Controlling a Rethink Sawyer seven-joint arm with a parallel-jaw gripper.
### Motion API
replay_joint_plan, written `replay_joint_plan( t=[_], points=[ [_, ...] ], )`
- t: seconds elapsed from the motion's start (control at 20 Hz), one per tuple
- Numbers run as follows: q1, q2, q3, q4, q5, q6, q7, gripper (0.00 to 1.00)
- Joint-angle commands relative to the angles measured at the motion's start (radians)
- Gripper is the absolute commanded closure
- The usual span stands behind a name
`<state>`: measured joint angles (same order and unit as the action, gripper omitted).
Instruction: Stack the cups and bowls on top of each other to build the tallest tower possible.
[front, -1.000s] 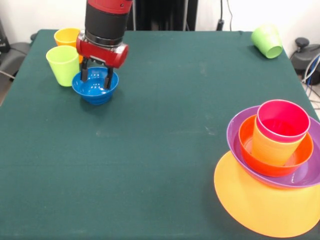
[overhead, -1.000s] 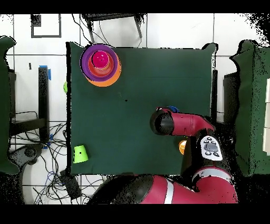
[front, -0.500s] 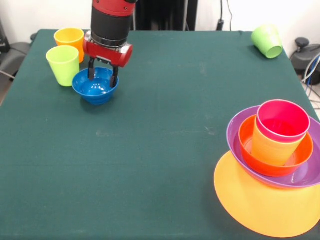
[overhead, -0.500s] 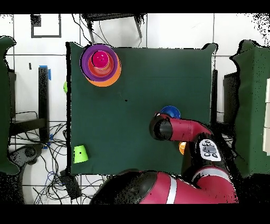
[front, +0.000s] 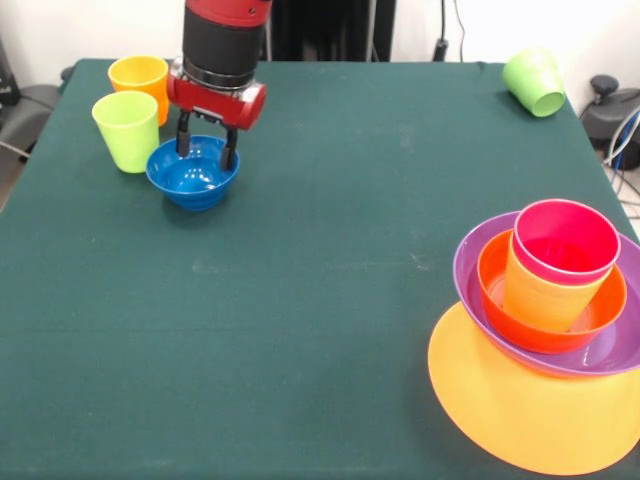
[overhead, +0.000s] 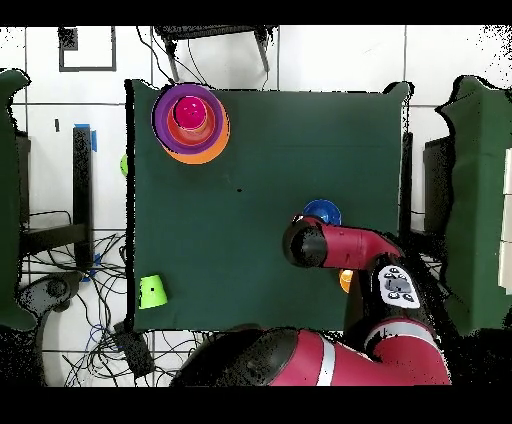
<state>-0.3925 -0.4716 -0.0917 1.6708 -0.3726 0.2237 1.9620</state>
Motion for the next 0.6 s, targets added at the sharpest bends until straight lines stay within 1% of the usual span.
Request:
replay_joint_plan(
  t=[0.05, 0.35, 0.5, 0.6],
  points=[
    [0.020, -0.012, 0.095, 0.019, 0.018, 0.045, 0.062, 0.00],
    [0.020, -0.024, 0.102, 0.011, 0.019, 0.060, 0.052, 0.00],
    [0.020, -0.034, 0.110, 0.006, 0.021, 0.084, 0.039, 0.00],
    [0.037, -0.042, 0.100, 0.000, 0.022, 0.093, 0.043, 0.00]
  ],
)
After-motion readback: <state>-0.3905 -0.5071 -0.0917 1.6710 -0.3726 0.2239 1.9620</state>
